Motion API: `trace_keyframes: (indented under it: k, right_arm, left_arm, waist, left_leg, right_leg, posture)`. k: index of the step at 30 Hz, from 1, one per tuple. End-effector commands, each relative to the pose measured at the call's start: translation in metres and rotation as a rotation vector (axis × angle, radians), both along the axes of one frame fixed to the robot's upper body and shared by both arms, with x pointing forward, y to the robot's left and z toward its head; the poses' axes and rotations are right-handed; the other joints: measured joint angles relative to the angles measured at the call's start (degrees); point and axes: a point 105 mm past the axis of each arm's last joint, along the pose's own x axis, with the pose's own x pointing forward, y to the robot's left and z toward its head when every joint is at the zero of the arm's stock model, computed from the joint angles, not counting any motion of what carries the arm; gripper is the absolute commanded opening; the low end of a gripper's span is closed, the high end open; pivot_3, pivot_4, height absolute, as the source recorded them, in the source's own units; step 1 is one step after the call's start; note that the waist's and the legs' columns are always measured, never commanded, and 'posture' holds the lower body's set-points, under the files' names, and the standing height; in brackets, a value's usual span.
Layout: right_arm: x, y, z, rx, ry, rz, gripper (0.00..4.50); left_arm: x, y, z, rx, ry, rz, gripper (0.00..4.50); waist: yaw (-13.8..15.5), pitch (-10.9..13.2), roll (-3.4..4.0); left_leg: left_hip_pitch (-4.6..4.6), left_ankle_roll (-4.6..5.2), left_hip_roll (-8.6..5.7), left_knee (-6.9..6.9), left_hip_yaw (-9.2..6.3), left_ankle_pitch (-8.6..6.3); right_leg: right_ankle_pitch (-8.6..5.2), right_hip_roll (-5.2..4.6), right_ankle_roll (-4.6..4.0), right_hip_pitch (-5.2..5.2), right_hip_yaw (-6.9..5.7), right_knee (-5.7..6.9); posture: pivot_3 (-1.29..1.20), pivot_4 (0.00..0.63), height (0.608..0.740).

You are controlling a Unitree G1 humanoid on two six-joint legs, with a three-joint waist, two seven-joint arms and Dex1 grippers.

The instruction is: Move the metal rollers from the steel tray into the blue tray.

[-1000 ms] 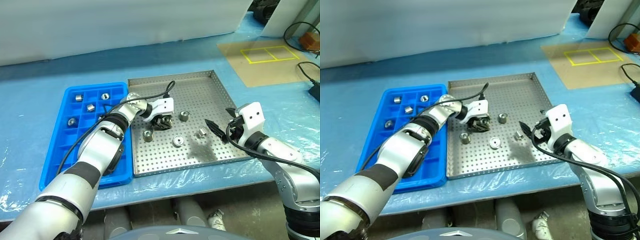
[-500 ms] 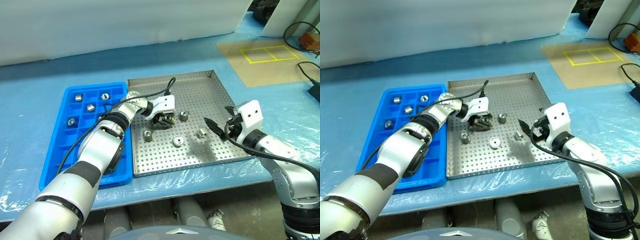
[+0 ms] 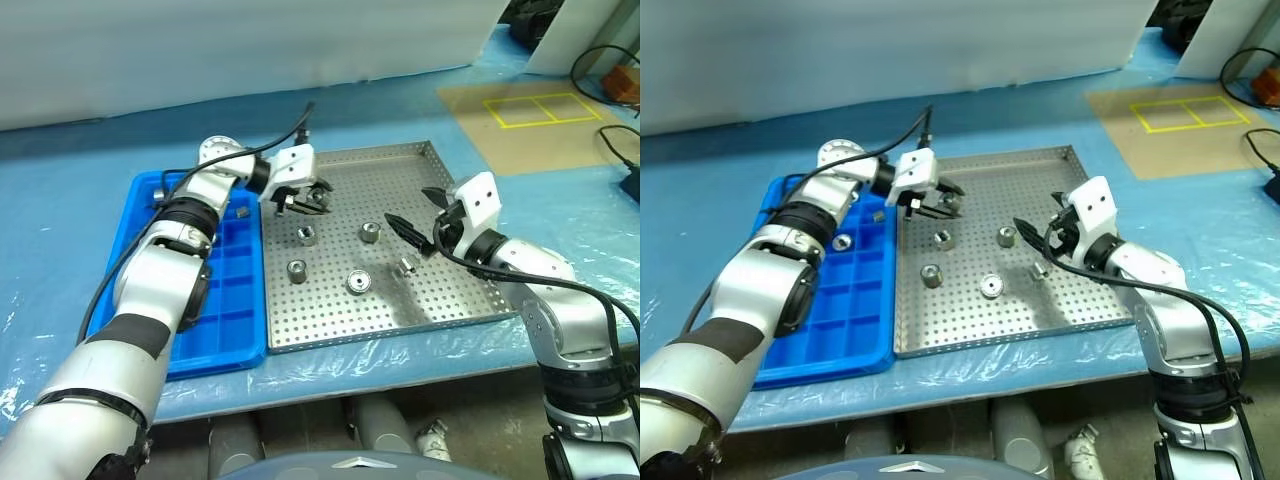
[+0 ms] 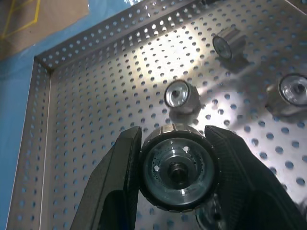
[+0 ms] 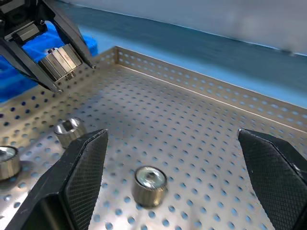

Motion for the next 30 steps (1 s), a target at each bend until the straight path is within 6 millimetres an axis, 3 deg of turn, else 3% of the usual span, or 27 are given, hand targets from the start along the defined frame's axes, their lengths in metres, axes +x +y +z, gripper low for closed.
trace_keyframes:
  k: [1,6,10,14,17,23,30]
  right_arm:
    - [-0.002,0.041,0.015,0.024,-0.056,0.19,4.44]
    - [0.015,0.087,0.041,0.118,-0.132,0.334,4.44]
    - [0.01,0.13,0.046,0.123,-0.129,0.532,4.44]
    - [0.006,0.156,0.05,0.126,-0.121,0.671,4.44]
    - [0.003,0.165,0.049,0.119,-0.111,0.751,4.44]
    - [0.002,0.178,0.041,0.104,-0.085,0.822,4.44]
    - [0.002,0.184,0.032,0.124,-0.048,0.841,4.44]
  left_arm:
    - [-0.006,0.024,0.026,-0.082,-0.023,0.01,1.75]
    - [-0.028,0.056,0.037,-0.163,0.036,0.092,1.75]
    - [-0.046,0.085,0.023,-0.161,0.071,0.217,1.75]
    - [-0.061,0.11,0.026,-0.18,0.062,0.332,1.75]
    - [-0.07,0.133,0.03,-0.181,0.05,0.435,1.75]
    - [-0.097,0.186,0.007,-0.072,0.072,0.645,1.75]
    - [-0.125,0.193,-0.019,-0.154,0.15,0.722,1.75]
  waist:
    - [0.9,0.0,0.02]
    - [4.1,0.0,0.05]
    - [6.0,0.0,0.05]
    - [8.3,0.1,-0.01]
    - [9.4,0.1,-0.07]
    - [10.3,0.1,-0.06]
    - [12.1,0.1,-0.1]
  left_leg:
    - [0.01,-0.05,0.05,-0.03,0.01,0.03]
    - [0.05,-0.43,0.22,-0.34,0.08,0.26]
    - [0.13,-0.66,0.25,-0.36,0.13,0.37]
    - [0.16,-1.13,0.35,-0.72,-0.01,0.64]
    - [0.05,-1.26,0.39,-0.73,-0.19,0.72]
    - [0.09,-1.28,0.34,-0.8,-0.31,0.73]
    - [-0.16,-1.41,0.41,-0.87,-0.71,0.81]
  right_leg:
    - [0.01,0.02,-0.01,-0.05,-0.03,0.05]
    - [0.0,0.06,-0.1,-0.33,-0.07,0.3]
    - [-0.19,0.03,-0.38,-0.5,-0.13,0.91]
    - [-0.27,0.06,-0.48,-0.59,-0.24,1.01]
    - [-0.29,0.06,-0.52,-0.61,-0.36,1.05]
    - [-0.36,0.06,-0.49,-0.62,-0.54,1.03]
    - [-0.52,0.08,-0.67,-0.68,-0.78,1.06]
  posture:
    - [-0.3,0.15,0.74]
    - [-0.17,0.15,0.74]
    - [-0.05,0.15,0.74]
    - [0.05,0.15,0.74]
    - [0.13,0.15,0.74]
    - [0.23,0.15,0.74]
    - [0.27,0.15,0.74]
